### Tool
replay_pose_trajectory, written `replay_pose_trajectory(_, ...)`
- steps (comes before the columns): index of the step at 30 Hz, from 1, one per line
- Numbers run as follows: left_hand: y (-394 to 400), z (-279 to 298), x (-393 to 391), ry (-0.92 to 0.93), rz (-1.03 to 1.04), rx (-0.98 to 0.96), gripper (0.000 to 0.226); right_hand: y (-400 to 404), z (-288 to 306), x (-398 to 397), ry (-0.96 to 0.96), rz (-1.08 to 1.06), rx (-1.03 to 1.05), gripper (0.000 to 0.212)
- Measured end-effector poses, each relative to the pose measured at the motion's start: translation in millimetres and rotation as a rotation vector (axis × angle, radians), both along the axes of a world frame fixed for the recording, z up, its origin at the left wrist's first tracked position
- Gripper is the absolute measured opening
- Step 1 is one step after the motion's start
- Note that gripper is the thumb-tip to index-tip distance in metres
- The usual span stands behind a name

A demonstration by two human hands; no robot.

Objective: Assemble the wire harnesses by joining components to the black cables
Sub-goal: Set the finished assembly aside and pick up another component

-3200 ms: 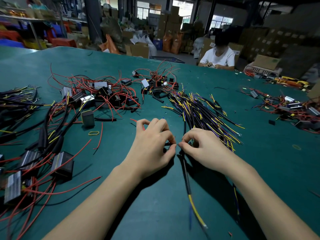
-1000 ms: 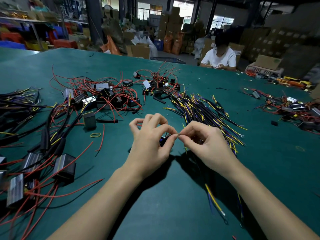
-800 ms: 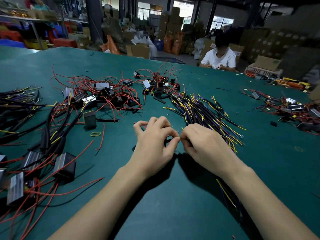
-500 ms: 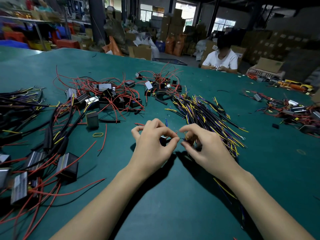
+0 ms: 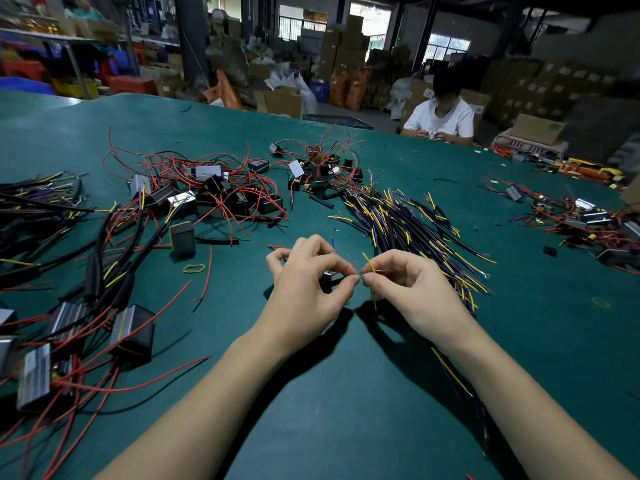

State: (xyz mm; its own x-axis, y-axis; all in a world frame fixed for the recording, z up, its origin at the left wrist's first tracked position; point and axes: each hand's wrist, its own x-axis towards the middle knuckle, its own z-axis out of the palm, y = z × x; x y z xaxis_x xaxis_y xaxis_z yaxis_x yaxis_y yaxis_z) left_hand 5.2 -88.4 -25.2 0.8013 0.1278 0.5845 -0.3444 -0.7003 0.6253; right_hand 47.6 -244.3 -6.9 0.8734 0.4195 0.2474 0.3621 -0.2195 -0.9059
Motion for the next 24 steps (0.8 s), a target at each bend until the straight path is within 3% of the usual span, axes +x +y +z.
replay_pose_trajectory(2, 1.3, 1.3, -0.8, 0.021, -0.020, 0.017, 0.008, 0.2, 0.6, -2.3, -0.115, -0.006, -0.054, 0.007)
replay_pose_trajectory(6, 3.6, 5.5, -1.9, 0.097, -0.034, -0.010, 0.007, 0.0, 1.1, -3.8, -0.529, -0.039, -0.233, 0.008)
replay_pose_trajectory(8, 4.6, 7.0, -2.4, 0.126, -0.041, -0.044, 0.008, 0.6, -0.1, -3.1, -0.621, -0.053, -0.250, 0.008)
replay_pose_trajectory(10, 4.7, 7.2, -3.4, 0.125, -0.040, -0.089, 0.010, 1.3, -1.6, -3.2, -0.549, -0.080, -0.174, 0.008)
replay_pose_trajectory(13, 3.2, 6.2, -4.0, 0.097, -0.008, -0.129, 0.009, 1.3, -0.6, -2.5, -0.160, -0.105, -0.047, 0.015)
replay_pose_trajectory(15, 2.1, 5.0, -3.7, 0.087, 0.002, -0.136, 0.007, -0.9, 0.1, -1.0, -0.023, -0.094, -0.004, 0.010)
replay_pose_trajectory(19, 1.3, 3.7, -5.2, 0.035, -0.017, -0.112, 0.003, -0.5, 2.0, -2.0, 0.037, -0.030, 0.090, 0.010)
replay_pose_trajectory(24, -1.7, 8.2, -8.2, -0.035, -0.080, -0.096, 0.022, -3.2, 0.9, -0.4, 0.063, 0.020, 0.089, 0.009)
